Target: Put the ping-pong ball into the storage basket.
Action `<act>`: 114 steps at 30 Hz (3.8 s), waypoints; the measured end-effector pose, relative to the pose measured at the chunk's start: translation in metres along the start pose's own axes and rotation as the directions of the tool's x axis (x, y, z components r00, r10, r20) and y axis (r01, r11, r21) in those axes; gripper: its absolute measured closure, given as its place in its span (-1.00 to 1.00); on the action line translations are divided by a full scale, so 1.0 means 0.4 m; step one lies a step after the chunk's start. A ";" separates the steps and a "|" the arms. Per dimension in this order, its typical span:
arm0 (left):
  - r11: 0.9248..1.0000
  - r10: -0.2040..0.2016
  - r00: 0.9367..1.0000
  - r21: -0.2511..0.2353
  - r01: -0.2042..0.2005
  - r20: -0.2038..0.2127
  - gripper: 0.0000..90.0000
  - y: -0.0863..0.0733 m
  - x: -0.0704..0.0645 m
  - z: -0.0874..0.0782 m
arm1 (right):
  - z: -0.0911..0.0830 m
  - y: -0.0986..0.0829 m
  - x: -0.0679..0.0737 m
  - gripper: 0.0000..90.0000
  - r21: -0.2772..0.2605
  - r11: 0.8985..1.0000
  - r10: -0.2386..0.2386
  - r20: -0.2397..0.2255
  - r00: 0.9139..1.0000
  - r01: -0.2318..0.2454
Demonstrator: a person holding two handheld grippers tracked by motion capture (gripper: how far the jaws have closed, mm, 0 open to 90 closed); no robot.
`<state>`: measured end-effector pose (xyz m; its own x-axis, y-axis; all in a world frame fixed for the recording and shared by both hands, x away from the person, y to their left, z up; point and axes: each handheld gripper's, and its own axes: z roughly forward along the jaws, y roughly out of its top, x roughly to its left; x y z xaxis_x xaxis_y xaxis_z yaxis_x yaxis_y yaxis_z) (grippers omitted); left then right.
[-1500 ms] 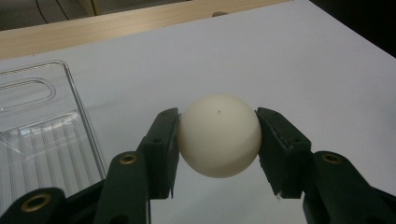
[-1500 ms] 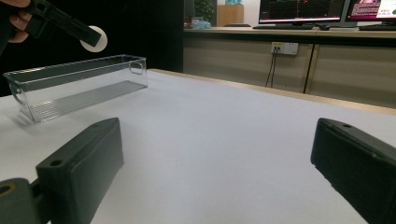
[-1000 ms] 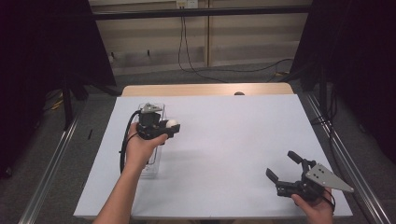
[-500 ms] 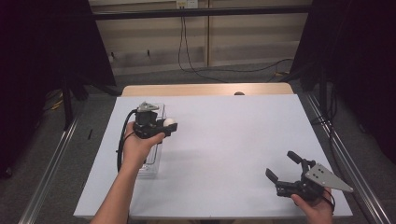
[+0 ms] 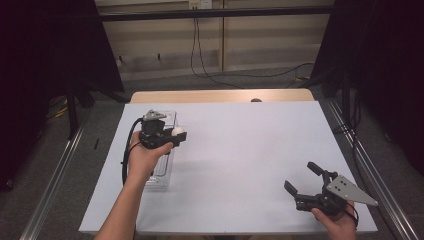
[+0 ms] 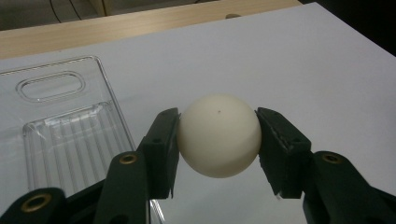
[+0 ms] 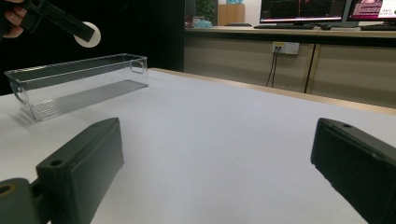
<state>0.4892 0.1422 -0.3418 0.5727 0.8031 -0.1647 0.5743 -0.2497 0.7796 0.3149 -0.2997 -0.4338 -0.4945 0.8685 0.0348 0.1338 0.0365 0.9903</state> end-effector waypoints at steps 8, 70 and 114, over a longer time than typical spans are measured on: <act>1.000 -0.016 1.000 -0.009 0.016 -0.011 0.14 -0.003 0.006 -0.004 | 0.001 0.000 0.001 -0.96 -0.003 1.000 0.004 0.005 1.000 -0.004; 1.000 -0.018 0.998 0.007 0.018 -0.065 0.14 -0.026 0.064 -0.042 | 0.001 -0.001 0.000 -0.96 -0.001 1.000 -0.001 0.002 1.000 0.001; 1.000 -0.028 0.996 0.008 0.029 -0.090 0.14 -0.059 0.092 -0.042 | 0.001 -0.001 0.000 -0.96 -0.001 1.000 0.003 0.003 1.000 -0.003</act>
<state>0.4871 0.1868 -0.3561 0.5012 0.8553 -0.1312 0.5954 -0.2308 0.7695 0.3153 -0.2996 -0.4343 -0.4916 0.8700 0.0369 0.1338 0.0336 0.9904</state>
